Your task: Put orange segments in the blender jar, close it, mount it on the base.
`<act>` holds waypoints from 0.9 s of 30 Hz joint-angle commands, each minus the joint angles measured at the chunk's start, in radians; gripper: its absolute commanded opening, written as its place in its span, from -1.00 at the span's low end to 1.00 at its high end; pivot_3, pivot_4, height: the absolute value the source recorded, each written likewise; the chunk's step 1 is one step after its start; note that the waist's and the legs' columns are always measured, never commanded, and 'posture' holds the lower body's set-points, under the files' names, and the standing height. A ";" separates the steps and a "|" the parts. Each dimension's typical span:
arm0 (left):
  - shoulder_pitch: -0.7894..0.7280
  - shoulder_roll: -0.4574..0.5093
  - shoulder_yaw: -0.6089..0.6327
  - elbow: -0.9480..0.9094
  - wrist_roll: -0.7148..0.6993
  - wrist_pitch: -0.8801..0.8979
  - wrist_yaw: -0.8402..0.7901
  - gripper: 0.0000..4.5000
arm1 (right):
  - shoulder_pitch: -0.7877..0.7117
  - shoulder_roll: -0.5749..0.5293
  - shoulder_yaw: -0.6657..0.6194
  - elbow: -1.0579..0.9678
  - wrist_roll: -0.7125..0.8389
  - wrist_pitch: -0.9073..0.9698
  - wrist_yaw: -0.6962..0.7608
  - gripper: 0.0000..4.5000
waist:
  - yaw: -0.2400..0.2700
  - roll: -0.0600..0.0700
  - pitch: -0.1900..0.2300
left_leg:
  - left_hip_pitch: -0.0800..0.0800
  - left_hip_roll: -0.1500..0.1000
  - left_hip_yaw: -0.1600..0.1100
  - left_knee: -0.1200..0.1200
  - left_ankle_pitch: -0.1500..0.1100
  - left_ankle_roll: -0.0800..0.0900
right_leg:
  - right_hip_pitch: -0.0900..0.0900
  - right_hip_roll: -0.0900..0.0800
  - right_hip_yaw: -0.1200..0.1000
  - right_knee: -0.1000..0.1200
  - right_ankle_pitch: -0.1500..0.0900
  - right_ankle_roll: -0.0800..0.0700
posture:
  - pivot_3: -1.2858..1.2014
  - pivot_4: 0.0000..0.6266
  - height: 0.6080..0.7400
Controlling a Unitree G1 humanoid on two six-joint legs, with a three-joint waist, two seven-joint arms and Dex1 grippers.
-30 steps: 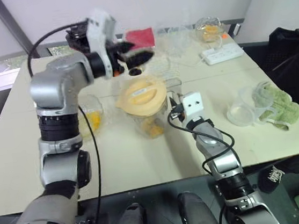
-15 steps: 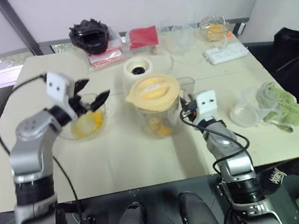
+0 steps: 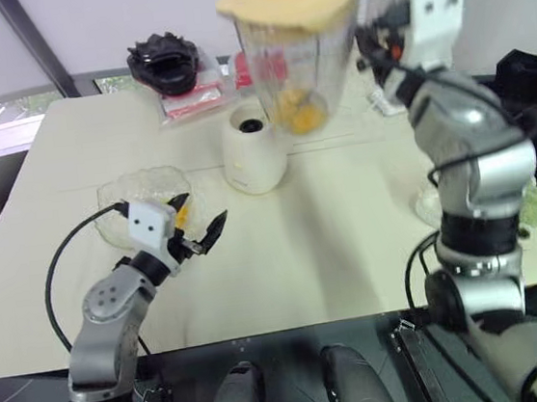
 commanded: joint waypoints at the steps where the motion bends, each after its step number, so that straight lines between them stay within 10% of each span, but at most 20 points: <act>1: 0.033 -0.010 0.001 -0.057 0.019 -0.056 0.037 0.87 | -0.116 0.036 0.007 0.173 -0.012 -0.110 -0.021 -0.64 | -0.001 0.000 0.000 | 0.000 0.000 0.001 -0.001 0.000 0.000 | 0.000 0.000 0.000 -0.001 0.000 0.000 | 0.03 -0.52 1.00; 14: 0.149 -0.034 0.014 -0.187 0.052 -0.065 0.166 0.87 | -0.357 0.162 0.001 0.852 -0.046 -0.543 -0.126 -0.64 | 0.001 0.000 0.000 | -0.007 0.000 0.001 -0.006 0.000 -0.001 | -0.008 0.000 0.000 -0.004 0.001 -0.001 | 0.03 -0.52 1.00; 27: 0.189 -0.029 0.007 -0.228 0.058 -0.053 0.208 0.87 | -0.357 0.224 0.015 0.964 -0.042 -0.637 -0.154 -0.64 | -0.021 0.000 0.000 | -0.007 0.000 0.001 -0.005 0.001 -0.001 | -0.008 0.000 0.000 -0.003 0.001 -0.001 | 0.03 -0.52 1.00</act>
